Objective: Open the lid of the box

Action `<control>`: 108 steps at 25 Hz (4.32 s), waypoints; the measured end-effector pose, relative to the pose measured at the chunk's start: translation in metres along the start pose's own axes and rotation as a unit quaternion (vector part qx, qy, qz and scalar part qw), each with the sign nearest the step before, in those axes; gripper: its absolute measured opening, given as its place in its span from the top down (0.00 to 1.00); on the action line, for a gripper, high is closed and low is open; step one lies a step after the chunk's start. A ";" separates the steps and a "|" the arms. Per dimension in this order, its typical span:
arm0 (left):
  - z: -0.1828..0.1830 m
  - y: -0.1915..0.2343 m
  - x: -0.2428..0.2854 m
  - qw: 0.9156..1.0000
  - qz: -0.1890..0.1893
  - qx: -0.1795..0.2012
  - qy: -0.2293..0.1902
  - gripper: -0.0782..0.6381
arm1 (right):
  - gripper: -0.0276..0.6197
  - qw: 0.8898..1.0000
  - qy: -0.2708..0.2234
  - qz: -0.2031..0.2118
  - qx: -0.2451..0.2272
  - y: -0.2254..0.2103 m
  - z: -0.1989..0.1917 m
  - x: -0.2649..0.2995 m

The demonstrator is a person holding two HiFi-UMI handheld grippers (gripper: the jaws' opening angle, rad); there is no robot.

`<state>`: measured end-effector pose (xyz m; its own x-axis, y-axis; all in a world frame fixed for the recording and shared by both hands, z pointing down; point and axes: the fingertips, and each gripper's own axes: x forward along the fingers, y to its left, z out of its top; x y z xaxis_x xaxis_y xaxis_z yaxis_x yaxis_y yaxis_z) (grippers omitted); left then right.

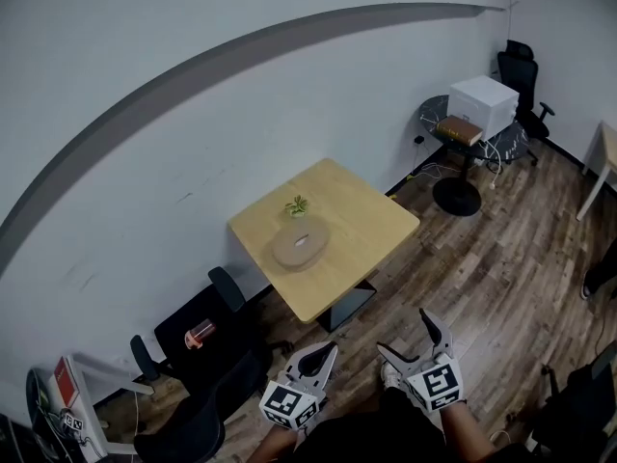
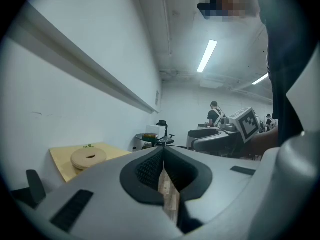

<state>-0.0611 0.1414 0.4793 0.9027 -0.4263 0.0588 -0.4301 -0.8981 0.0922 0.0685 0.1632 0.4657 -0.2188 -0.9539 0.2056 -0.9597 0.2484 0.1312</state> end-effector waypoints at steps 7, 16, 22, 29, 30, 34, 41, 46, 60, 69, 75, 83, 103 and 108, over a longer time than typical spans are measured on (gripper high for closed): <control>0.018 0.043 0.061 0.999 0.036 0.005 -0.012 0.86 | 0.24 1.000 -0.009 0.015 0.005 -0.068 0.008 0.053; 0.029 0.084 0.129 0.996 0.092 -0.007 -0.010 0.86 | 0.24 0.997 -0.009 0.072 -0.013 -0.138 0.021 0.121; 0.029 0.099 0.162 0.993 0.121 -0.012 -0.009 0.86 | 0.24 0.993 -0.004 0.116 -0.012 -0.161 0.017 0.157; 0.014 0.125 0.153 0.984 0.173 -0.043 0.001 0.86 | 0.24 0.979 0.014 0.203 -0.031 -0.137 0.009 0.200; 0.013 0.131 0.149 0.983 0.180 -0.047 0.001 0.86 | 0.24 0.976 0.018 0.213 -0.035 -0.131 0.008 0.208; 0.006 0.164 0.136 0.977 0.204 -0.059 0.000 0.86 | 0.24 0.965 0.030 0.257 -0.046 -0.102 0.007 0.246; 0.003 0.216 0.120 0.971 0.228 -0.072 -0.019 0.86 | 0.24 0.941 0.050 0.322 -0.095 -0.056 0.003 0.300; -0.002 0.247 0.110 0.969 0.233 -0.079 -0.019 0.86 | 0.24 0.926 0.067 0.351 -0.119 -0.029 0.000 0.336; -0.008 0.289 0.077 0.963 0.252 -0.087 -0.028 0.86 | 0.24 0.870 0.158 0.417 -0.212 0.015 -0.049 0.413; -0.022 0.297 0.062 0.949 0.297 -0.106 -0.018 0.86 | 0.24 0.770 0.204 0.494 -0.349 0.029 -0.087 0.437; -0.029 0.298 0.064 0.935 0.336 -0.115 -0.018 0.86 | 0.27 0.713 0.242 0.521 -0.401 0.025 -0.116 0.451; -0.030 0.302 0.073 0.920 0.370 -0.124 -0.030 0.86 | 0.31 0.667 0.262 0.531 -0.452 0.029 -0.141 0.464; -0.022 0.298 0.070 0.909 0.408 -0.082 0.000 0.86 | 0.47 0.623 0.274 0.540 -0.495 0.023 -0.143 0.466; -0.023 0.299 0.070 0.909 0.409 -0.081 0.003 0.86 | 0.48 0.629 0.266 0.537 -0.496 0.021 -0.131 0.459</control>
<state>-0.1270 -0.1542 0.5333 0.2808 -0.9429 0.1789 -0.9538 -0.2534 0.1614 -0.0295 -0.2473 0.6896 -0.3041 -0.0217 0.9524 0.3301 0.9354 0.1268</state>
